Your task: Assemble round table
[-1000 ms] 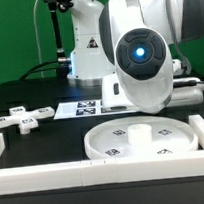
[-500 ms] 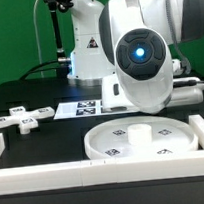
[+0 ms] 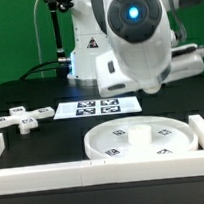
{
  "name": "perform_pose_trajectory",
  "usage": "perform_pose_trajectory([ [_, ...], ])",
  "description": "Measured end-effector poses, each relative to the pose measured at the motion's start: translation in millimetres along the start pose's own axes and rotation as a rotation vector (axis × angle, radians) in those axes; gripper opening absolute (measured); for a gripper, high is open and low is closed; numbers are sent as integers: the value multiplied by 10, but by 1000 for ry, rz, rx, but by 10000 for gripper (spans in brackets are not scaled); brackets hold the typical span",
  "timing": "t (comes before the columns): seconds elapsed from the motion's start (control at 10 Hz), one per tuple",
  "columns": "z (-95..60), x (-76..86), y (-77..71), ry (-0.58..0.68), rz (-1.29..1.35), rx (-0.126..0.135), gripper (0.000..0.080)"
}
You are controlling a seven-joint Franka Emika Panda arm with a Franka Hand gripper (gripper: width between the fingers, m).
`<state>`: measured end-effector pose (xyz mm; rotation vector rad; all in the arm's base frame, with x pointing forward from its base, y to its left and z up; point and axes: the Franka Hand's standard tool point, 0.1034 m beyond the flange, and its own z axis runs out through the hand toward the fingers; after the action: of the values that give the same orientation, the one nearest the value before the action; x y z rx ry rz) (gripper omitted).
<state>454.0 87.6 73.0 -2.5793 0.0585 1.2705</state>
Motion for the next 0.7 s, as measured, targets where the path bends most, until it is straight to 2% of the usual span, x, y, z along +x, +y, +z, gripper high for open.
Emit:
perform_pose_trajectory([
  [0.3, 28, 74, 11, 42, 3, -3, 409],
  [0.4, -28, 142, 27, 120, -24, -11, 409],
  [0.5, -85, 128, 60, 189, -65, -20, 409],
  [0.7, -353, 41, 79, 283, -89, -22, 409],
])
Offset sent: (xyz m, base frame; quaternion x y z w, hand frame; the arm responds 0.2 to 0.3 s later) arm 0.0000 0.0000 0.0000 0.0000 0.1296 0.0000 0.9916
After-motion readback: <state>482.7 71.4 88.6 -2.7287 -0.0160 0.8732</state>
